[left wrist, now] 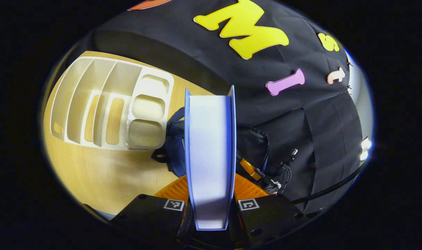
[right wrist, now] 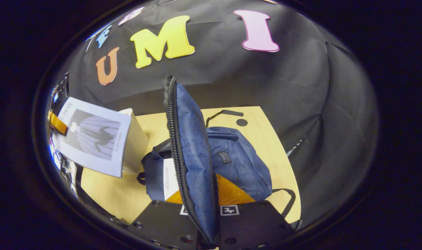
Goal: Open the schoolbag, grab two books from the bookshelf and put them into the schoolbag.
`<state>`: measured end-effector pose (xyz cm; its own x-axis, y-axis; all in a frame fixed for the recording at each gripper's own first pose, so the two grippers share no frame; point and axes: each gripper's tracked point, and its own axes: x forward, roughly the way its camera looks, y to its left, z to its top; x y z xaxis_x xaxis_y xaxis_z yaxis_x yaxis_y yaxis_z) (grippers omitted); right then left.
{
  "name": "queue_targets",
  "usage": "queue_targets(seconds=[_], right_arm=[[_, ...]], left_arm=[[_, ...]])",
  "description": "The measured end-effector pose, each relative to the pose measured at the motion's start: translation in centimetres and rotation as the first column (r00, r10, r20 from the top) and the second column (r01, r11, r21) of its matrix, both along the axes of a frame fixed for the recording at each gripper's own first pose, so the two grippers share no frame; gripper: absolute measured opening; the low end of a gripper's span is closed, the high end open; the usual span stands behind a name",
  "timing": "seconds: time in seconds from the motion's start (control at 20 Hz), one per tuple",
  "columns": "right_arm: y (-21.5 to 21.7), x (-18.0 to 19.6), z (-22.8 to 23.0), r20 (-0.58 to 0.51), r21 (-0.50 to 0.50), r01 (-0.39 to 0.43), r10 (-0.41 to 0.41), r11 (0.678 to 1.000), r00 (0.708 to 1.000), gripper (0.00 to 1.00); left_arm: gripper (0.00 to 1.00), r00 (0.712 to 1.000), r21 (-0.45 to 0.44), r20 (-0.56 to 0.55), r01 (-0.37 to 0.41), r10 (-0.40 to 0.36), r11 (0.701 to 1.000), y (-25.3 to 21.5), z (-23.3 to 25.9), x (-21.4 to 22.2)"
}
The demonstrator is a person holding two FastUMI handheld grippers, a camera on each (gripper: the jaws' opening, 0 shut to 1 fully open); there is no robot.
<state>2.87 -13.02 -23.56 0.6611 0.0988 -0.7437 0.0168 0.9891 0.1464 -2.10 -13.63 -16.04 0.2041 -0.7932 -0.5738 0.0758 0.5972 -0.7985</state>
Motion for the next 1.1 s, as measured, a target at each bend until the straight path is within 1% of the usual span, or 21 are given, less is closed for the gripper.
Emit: queue_targets(seconds=[0.2,0.35,0.45,0.6,0.85,1.1], right_arm=[[-0.5,0.3,0.4,0.001,0.016,0.007,-0.007,1.0,1.0,0.03],[-0.8,0.4,0.9,0.004,0.012,-0.001,0.0,1.0,1.0,0.03],[-1.2,0.4,1.2,0.007,0.011,-0.001,0.001,1.0,1.0,0.03],[-1.9,0.6,1.4,0.008,0.02,0.004,-0.005,1.0,1.0,0.04],[-3.0,1.1,1.6,0.01,0.029,0.003,-0.004,1.0,1.0,0.04],[-3.1,1.6,1.8,0.002,0.038,-0.021,0.021,0.999,1.0,0.03]], left_arm=[[0.42,1.0,0.041,-0.005,0.025,-0.025,0.999,-4.0,-2.4,-0.9],[0.42,0.998,0.096,0.026,0.059,-0.062,0.994,-7.0,-4.0,-0.8],[0.42,0.998,0.101,0.024,0.056,-0.059,0.993,-8.9,-5.1,-0.8],[0.42,0.999,0.108,0.021,0.03,-0.032,0.994,-10.9,-7.0,-0.3],[0.43,0.997,0.04,-0.064,-0.032,0.034,0.999,-14.0,-9.0,-0.9],[0.43,0.98,-0.082,-0.17,-0.114,0.099,0.99,-17.2,-10.1,-1.2]])
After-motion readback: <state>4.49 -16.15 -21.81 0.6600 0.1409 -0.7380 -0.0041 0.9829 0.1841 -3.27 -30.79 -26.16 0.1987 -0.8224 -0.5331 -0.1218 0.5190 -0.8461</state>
